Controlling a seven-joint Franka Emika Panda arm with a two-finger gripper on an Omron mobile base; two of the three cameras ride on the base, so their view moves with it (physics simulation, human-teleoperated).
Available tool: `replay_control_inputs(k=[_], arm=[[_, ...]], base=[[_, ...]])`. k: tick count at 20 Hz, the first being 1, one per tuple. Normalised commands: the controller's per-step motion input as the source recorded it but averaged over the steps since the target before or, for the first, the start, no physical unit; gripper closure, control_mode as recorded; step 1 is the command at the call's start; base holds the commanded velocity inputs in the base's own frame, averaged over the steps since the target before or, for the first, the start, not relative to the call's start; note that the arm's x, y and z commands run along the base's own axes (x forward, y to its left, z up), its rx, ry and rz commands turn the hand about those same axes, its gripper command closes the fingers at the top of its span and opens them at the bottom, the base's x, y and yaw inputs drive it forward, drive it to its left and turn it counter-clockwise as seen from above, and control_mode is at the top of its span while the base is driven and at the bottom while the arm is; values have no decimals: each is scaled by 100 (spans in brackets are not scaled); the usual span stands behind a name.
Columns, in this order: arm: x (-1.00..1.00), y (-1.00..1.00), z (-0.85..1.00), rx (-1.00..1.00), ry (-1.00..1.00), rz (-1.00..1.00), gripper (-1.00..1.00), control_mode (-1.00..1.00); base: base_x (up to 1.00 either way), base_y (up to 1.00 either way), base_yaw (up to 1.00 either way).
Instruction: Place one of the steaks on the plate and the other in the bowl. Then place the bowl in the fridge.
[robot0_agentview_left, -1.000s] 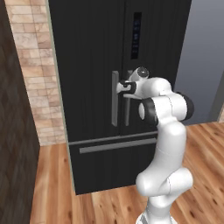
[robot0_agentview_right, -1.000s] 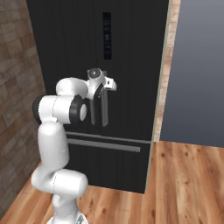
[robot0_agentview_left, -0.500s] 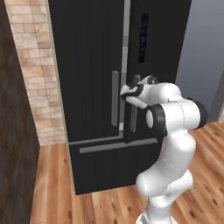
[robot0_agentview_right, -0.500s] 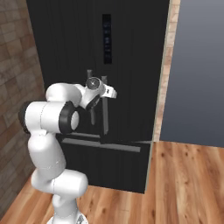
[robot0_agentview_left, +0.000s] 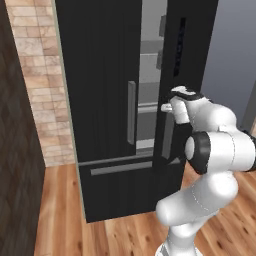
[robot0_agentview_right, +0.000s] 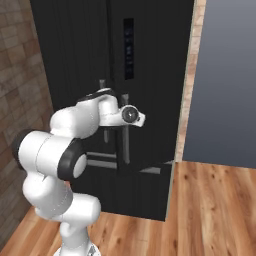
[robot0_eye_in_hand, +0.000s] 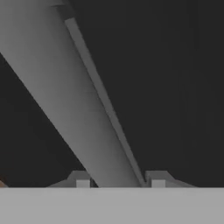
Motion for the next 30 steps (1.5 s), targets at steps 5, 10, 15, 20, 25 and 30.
replay_control_inputs(k=[5,10,15,20,25,30], arm=[[-76,-95,42,35,0,20,100,-100],[-42,-91,30,31,1,18,100,-100],[-14,-70,5,6,2,14,100,-100],[-22,-61,-2,0,0,14,100,-100],[-11,-24,0,4,1,17,-100,-100],[-65,22,0,0,-6,13,-100,-100]], base=[[0,0,0],[0,0,0],[0,0,0],[0,0,0],[0,0,0],[0,0,0]])
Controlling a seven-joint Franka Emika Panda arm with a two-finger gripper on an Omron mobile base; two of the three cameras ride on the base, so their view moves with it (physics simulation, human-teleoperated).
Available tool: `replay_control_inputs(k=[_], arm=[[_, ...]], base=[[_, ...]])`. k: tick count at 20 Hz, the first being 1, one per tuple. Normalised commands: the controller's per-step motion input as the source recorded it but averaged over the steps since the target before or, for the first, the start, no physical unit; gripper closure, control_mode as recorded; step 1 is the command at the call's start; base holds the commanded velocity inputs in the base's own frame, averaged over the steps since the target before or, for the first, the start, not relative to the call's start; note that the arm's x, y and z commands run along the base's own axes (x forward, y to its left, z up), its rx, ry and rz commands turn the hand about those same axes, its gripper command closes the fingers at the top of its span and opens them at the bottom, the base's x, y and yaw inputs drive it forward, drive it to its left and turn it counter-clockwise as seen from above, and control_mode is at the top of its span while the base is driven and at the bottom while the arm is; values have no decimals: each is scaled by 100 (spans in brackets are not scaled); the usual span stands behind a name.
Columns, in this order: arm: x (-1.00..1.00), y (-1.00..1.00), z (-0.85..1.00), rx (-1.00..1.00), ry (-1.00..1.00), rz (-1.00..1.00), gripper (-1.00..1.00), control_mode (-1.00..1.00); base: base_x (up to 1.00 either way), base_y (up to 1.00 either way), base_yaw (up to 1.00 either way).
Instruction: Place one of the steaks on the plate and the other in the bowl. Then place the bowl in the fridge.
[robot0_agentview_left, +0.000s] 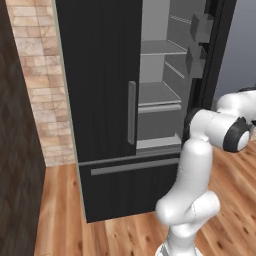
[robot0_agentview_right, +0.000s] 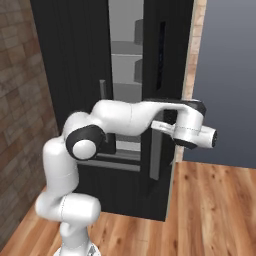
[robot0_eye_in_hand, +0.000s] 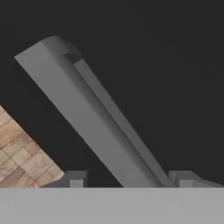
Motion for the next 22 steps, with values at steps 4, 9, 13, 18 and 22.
replay_control_inputs(k=[4,9,13,18,22], arm=[[-71,1,0,0,-9,1,-100,-100],[-59,-1,0,-11,-10,0,-100,-100],[-21,0,-10,-19,-15,0,-100,-100],[-5,-14,-45,0,-62,3,-100,-100],[-41,-36,7,1,-63,1,-100,-100]], base=[[0,0,0],[0,0,0],[0,0,0],[0,0,0],[0,0,0]])
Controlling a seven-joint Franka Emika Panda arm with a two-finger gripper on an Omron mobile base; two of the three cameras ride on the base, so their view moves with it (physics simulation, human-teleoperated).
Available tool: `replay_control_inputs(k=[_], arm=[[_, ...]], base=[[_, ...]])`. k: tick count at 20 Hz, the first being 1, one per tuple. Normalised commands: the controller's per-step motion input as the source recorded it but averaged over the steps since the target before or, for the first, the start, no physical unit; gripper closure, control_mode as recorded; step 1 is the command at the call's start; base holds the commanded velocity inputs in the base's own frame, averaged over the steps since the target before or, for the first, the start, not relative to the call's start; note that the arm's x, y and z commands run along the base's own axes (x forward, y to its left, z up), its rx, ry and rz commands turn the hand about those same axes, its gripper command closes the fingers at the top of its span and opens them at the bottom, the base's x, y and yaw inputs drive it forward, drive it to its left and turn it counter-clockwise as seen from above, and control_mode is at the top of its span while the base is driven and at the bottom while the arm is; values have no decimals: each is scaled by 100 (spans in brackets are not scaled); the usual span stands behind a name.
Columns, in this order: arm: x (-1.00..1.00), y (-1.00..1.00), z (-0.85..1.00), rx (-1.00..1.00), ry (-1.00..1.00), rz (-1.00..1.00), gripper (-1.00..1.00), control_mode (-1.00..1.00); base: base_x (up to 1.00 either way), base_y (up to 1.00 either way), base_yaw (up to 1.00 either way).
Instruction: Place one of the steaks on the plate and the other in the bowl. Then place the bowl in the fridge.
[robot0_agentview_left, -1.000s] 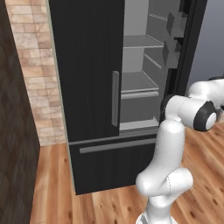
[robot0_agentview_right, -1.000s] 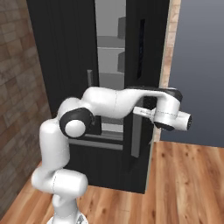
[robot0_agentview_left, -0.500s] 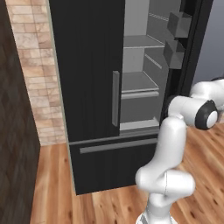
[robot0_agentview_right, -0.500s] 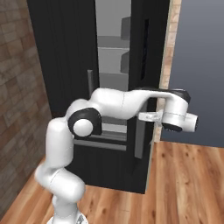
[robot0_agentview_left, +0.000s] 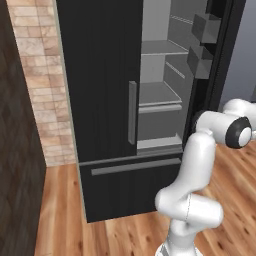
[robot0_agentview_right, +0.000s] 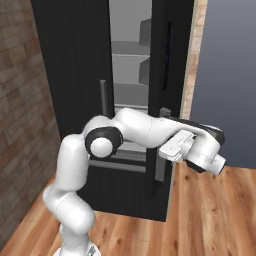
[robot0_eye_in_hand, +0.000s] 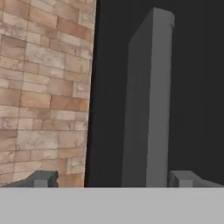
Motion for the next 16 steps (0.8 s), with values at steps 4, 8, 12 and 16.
replay_control_inputs(k=[4,8,12,16], arm=[[-36,-31,54,-16,-23,0,-100,-100],[-20,-4,67,-27,7,-14,-100,-100],[-82,-16,13,-6,10,-34,-100,-100],[-100,11,0,-10,6,-32,-100,-100]], base=[[0,0,0],[0,0,0],[0,0,0],[0,0,0]])
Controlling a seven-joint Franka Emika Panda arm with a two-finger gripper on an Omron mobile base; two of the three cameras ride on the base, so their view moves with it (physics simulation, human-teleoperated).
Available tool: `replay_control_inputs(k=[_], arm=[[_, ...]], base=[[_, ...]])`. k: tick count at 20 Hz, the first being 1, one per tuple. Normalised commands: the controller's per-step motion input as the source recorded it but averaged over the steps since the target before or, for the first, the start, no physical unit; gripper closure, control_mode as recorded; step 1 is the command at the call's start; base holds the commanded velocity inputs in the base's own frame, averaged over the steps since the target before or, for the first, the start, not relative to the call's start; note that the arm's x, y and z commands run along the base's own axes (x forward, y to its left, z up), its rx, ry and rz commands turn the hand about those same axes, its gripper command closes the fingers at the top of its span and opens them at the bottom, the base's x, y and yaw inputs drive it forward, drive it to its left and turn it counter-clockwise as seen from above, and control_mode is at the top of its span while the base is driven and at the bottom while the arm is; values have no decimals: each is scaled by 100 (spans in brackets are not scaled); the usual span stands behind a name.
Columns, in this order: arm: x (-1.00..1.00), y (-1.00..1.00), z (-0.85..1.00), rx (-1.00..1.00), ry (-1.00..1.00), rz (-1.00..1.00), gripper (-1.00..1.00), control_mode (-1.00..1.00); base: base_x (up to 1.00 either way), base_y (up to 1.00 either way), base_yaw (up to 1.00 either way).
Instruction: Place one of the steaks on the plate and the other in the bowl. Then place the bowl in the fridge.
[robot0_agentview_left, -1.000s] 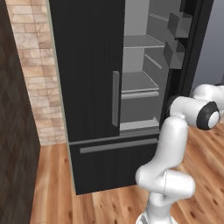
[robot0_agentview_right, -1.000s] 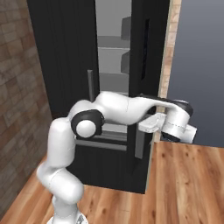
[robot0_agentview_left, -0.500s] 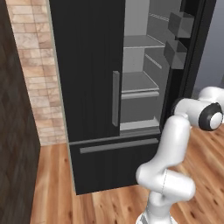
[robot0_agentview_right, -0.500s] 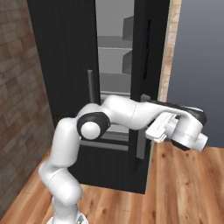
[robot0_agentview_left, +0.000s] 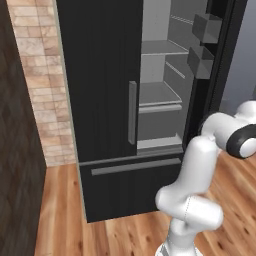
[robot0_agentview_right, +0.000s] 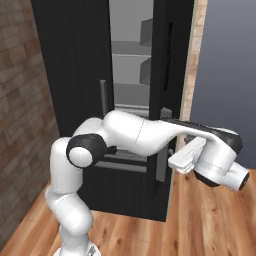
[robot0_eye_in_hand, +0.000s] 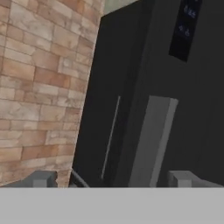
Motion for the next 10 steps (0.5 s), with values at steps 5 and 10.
replay_control_inputs(k=[5,10], arm=[[-95,82,0,-40,16,-14,-100,-100],[-34,100,-8,-62,37,-10,-100,-100]], base=[[0,0,0],[0,0,0]])
